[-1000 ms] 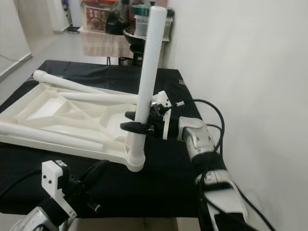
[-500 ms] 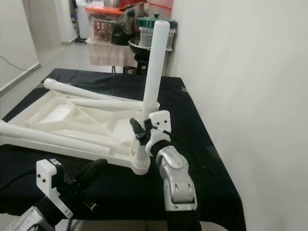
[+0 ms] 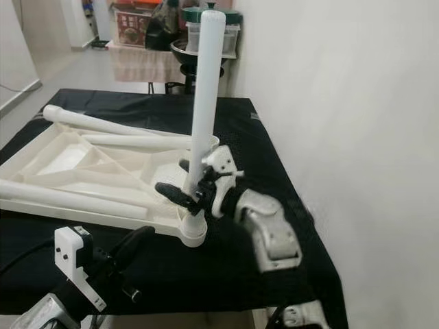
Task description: Building children table
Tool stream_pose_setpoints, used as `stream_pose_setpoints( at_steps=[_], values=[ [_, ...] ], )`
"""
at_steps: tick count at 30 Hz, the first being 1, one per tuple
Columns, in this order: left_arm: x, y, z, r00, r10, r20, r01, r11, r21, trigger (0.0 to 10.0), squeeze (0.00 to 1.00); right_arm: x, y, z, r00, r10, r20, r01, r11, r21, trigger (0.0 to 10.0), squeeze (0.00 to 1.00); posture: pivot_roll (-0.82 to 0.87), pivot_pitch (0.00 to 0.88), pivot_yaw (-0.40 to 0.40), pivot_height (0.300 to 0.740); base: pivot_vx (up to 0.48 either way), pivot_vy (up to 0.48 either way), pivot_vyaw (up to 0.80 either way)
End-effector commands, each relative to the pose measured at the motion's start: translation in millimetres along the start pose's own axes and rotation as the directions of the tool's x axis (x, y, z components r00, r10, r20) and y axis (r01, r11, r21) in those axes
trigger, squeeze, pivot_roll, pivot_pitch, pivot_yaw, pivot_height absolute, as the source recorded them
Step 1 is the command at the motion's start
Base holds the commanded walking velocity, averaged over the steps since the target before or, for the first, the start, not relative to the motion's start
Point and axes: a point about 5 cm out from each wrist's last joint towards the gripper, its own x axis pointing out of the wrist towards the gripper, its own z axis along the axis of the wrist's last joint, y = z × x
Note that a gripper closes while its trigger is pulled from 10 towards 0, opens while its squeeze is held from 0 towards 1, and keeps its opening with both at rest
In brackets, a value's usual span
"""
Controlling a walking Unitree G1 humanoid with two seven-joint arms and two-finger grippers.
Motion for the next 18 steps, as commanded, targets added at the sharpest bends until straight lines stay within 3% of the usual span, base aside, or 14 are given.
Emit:
stream_pose_setpoints(
  at_steps=[1, 2, 6, 7, 8, 9, 10, 18],
  values=[
    [1.2, 0.5, -3.5, 1.0, -0.007, -0.005, 0.007, 1.0, -0.018, 10.0, 0.0, 0.4, -3.8, -2.3, 0.99, 0.136, -0.032, -0.136, 0.991, 0.007, 10.0, 0.0, 0.02, 0.0, -0.103, 0.74, 0.0, 0.0, 0.0],
    [1.6, 0.8, -3.9, 1.0, -0.007, -0.006, 0.007, 1.0, -0.019, 10.0, 0.0, 0.3, -11.6, -0.5, 0.983, 0.179, -0.046, -0.178, 0.984, 0.015, 10.0, 0.0, 0.02, 0.0, -0.103, 0.74, 0.0, 0.0, 0.0],
    [1.9, 1.2, -4.2, 1.0, -0.006, -0.006, 0.006, 1.0, -0.019, 10.0, 0.0, 0.4, -16.2, 1.2, 0.974, 0.219, -0.05, -0.218, 0.976, 0.029, 10.0, 0.0, 0.02, 0.0, -0.103, 0.74, 0.0, 0.0, 0.0],
    [2.4, 1.4, -4.4, 1.0, -0.005, -0.007, 0.005, 1.0, -0.018, 10.0, 0.0, -0.3, -19.3, 2.5, 0.961, 0.273, -0.055, -0.27, 0.962, 0.043, 10.0, 0.0, 0.02, 0.0, -0.1, 0.74, 0.0, 0.0, 0.0],
    [2.7, 1.7, -4.5, 1.0, -0.004, -0.008, 0.004, 1.0, -0.018, 10.0, 0.0, -1.3, -21.4, 2.5, 0.948, 0.313, -0.063, -0.31, 0.949, 0.058, 2.7, 0.0, 0.03, 0.0, -0.098, 0.74, 0.0, 0.0, 0.0],
    [3.0, 1.7, -4.5, 1.0, -0.004, -0.008, 0.003, 1.0, -0.017, 10.0, 0.0, -1.9, -24.1, 2.4, 0.941, 0.332, -0.066, -0.328, 0.942, 0.067, 2.7, 0.0, 0.03, 0.0, -0.098, 0.74, 0.0, 0.0, 0.0],
    [3.0, 1.4, -4.5, 1.0, -0.004, -0.009, 0.003, 1.0, -0.018, 10.0, 0.0, -2.3, -26.9, 1.8, 0.941, 0.332, -0.064, -0.326, 0.941, 0.086, 0.0, 0.0, 0.02, 0.0, -0.097, 0.74, 0.0, 0.0, 0.0],
    [2.5, -1.1, -3.7, 1.0, -0.008, -0.01, 0.007, 1.0, -0.021, 10.0, 0.0, -9.9, -27.9, -4.7, 0.943, 0.327, -0.054, -0.323, 0.943, 0.079, 0.0, 0.0, 0.02, 0.0, -0.093, 0.74, 0.0, 0.0, 0.0]
  ],
)
